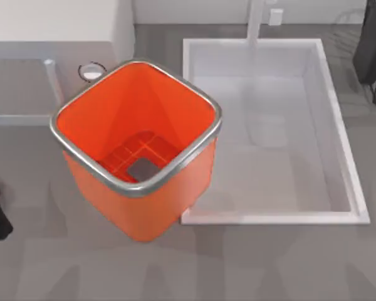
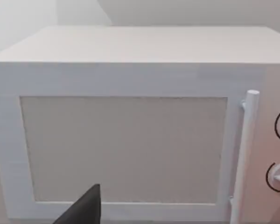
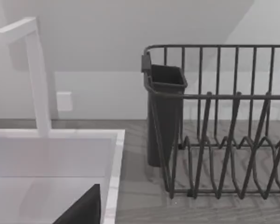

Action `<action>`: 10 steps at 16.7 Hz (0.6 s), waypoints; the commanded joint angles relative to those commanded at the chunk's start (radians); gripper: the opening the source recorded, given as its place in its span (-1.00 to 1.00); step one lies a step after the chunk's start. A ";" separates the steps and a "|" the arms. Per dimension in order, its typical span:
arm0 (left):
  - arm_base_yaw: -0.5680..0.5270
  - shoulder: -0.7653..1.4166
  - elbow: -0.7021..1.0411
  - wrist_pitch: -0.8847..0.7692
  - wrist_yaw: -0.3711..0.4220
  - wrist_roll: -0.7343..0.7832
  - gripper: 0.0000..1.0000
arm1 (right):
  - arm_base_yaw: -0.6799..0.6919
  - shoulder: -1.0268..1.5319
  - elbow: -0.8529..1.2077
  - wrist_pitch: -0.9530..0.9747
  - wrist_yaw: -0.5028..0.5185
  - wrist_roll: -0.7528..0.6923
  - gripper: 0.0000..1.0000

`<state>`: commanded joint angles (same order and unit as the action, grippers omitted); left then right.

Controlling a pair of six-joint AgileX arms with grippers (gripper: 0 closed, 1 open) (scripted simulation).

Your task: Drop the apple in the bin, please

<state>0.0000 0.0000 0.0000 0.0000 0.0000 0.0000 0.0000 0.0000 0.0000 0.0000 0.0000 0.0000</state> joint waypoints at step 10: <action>0.031 0.381 0.310 -0.230 0.002 0.236 1.00 | 0.000 0.000 0.000 0.000 0.000 0.000 1.00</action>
<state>0.0315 0.3806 0.3096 -0.2304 0.0019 0.2359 0.0000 0.0000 0.0000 0.0000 0.0000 0.0000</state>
